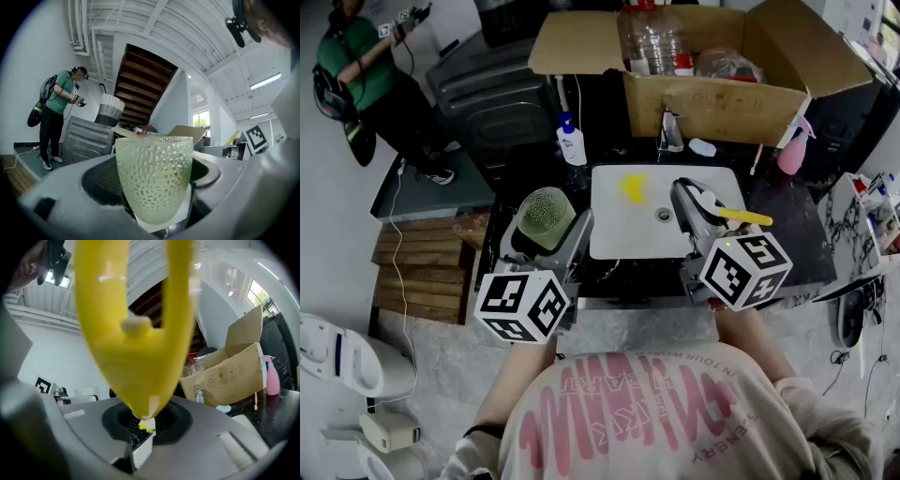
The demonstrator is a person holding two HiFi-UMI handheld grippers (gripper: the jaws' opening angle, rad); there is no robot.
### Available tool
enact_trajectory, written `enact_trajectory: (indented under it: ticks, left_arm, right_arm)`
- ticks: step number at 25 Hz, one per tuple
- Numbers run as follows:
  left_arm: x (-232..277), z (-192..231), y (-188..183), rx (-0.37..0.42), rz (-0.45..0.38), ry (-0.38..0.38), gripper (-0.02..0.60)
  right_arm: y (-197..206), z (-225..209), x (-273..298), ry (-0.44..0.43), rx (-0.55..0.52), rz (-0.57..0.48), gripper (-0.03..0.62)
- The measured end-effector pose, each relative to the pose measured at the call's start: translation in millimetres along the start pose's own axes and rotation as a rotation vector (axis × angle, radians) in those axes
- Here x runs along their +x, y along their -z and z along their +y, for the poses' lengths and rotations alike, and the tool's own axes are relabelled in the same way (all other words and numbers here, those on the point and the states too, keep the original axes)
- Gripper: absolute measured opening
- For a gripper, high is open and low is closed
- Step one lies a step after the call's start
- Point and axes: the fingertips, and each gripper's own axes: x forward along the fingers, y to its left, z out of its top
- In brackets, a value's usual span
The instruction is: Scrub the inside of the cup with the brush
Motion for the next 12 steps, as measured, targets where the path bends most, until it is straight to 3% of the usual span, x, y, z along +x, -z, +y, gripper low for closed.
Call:
enact_trajectory:
  ticks: [7,12]
  left_arm:
    - [1.5,7.5,2.8,-0.003,-0.002,0.0,0.385]
    - [1.0,3.8,7.7,0.076,0.03,0.025,0.385]
  right_arm:
    - [2.5,1.2,7.1,0.002,-0.005,0.006,0.046]
    - [-2.8,4.5,5.5,-0.021,-0.021,-0.003,0.046]
